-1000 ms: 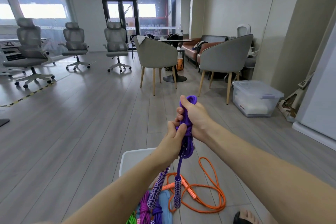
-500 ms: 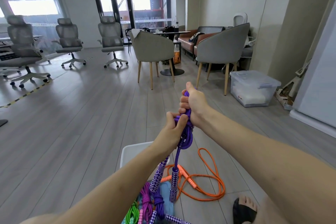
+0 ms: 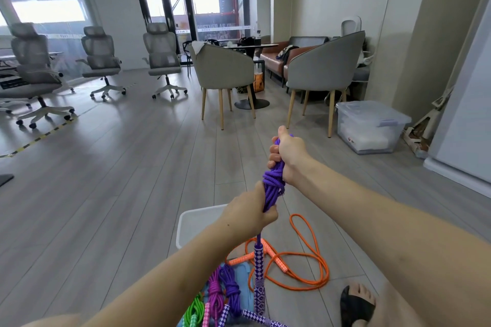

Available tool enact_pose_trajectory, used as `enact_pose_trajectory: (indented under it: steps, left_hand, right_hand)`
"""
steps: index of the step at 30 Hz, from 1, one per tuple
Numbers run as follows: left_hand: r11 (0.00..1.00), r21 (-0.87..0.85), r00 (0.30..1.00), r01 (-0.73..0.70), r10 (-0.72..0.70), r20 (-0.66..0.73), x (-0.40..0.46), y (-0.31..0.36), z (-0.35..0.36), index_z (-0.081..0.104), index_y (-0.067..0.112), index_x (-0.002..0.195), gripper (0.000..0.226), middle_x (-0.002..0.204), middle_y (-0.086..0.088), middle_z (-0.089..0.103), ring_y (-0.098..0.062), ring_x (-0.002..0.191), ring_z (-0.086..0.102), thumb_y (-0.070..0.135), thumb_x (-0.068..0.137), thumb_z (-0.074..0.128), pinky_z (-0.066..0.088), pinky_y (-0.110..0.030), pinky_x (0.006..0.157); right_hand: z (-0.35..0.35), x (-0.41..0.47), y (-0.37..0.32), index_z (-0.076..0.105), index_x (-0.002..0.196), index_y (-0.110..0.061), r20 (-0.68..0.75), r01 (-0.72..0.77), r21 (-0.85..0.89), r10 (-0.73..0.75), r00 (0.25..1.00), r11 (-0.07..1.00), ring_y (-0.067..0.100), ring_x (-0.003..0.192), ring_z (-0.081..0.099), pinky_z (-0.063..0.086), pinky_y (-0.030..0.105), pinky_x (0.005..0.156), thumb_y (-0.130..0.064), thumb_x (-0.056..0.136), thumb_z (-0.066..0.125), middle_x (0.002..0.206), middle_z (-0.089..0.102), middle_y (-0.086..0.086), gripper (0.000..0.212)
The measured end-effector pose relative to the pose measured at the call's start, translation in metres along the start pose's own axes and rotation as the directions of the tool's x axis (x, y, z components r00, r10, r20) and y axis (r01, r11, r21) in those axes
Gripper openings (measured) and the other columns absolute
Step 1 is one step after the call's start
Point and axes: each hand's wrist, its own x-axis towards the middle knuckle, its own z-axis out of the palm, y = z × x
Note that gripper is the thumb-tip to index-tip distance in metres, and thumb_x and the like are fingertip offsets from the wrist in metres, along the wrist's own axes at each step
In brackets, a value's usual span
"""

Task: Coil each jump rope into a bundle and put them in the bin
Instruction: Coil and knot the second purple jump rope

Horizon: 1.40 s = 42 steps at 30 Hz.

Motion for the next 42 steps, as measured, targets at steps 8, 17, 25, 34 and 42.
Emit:
enact_pose_trajectory:
  steps: [8,17,25,34,42]
  left_hand:
    - [0.766,-0.636,0.947,0.096,0.126,0.295,-0.004,0.006,-0.024,0.039,0.017,0.101,0.010,0.065,0.002,0.047,-0.013,0.052,0.032,0.015,0.103,0.049,0.028,-0.024,0.043]
    - [0.670,-0.727,0.988,0.152,-0.098,0.116,-0.009,-0.006,-0.011,0.035,0.020,0.128,0.037,0.080,-0.004,0.069,-0.018,0.058,0.048,0.033,0.102,0.059,0.039,-0.029,0.050]
    - [0.685,-0.709,0.982,0.170,-0.056,0.181,-0.022,-0.009,-0.005,0.025,0.022,0.141,0.051,0.107,-0.017,0.068,-0.017,0.079,0.063,0.029,0.104,0.059,0.057,-0.035,0.064]
    - [0.568,-0.781,0.965,0.259,-0.116,0.236,-0.064,-0.029,-0.001,0.032,0.020,0.141,0.043,0.122,-0.022,0.069,-0.023,0.103,0.071,0.012,0.104,0.053,0.061,-0.035,0.085]
    - [0.652,-0.662,0.924,0.370,-0.184,0.334,-0.067,-0.068,0.044,0.050,0.013,0.124,0.020,0.102,-0.011,0.073,-0.019,0.086,0.071,0.008,0.105,0.050,0.059,-0.029,0.072]
  right_hand:
    - [-0.006,-0.005,-0.013,0.051,0.094,-0.013,0.311,0.050,0.157,-0.097,0.946,0.986,0.011,0.051,0.035,0.037,0.023,0.046,-0.048,0.106,0.046,0.061,0.039,-0.003,0.038]
    - [-0.048,-0.009,0.017,0.065,0.131,-0.029,0.554,0.300,-0.425,-0.016,0.832,0.854,0.020,0.122,0.064,0.047,0.046,0.108,-0.065,0.100,0.041,0.127,0.071,-0.001,0.053]
    - [-0.055,-0.017,0.059,0.062,0.134,-0.014,0.513,0.326,-0.398,-0.087,0.854,0.857,0.023,0.103,0.073,0.061,0.035,0.075,-0.018,0.102,0.061,0.119,0.074,0.011,0.032]
    - [-0.055,-0.039,0.108,0.057,0.132,-0.013,0.411,0.252,-0.232,-0.140,0.901,0.940,0.028,0.097,0.074,0.062,0.048,0.077,-0.012,0.106,0.053,0.110,0.072,0.007,0.027]
    - [-0.078,-0.020,0.146,0.064,0.124,-0.025,0.333,0.029,-0.156,0.025,0.942,0.987,0.029,0.083,0.069,0.059,0.041,0.069,-0.024,0.107,0.051,0.095,0.068,0.000,0.021]
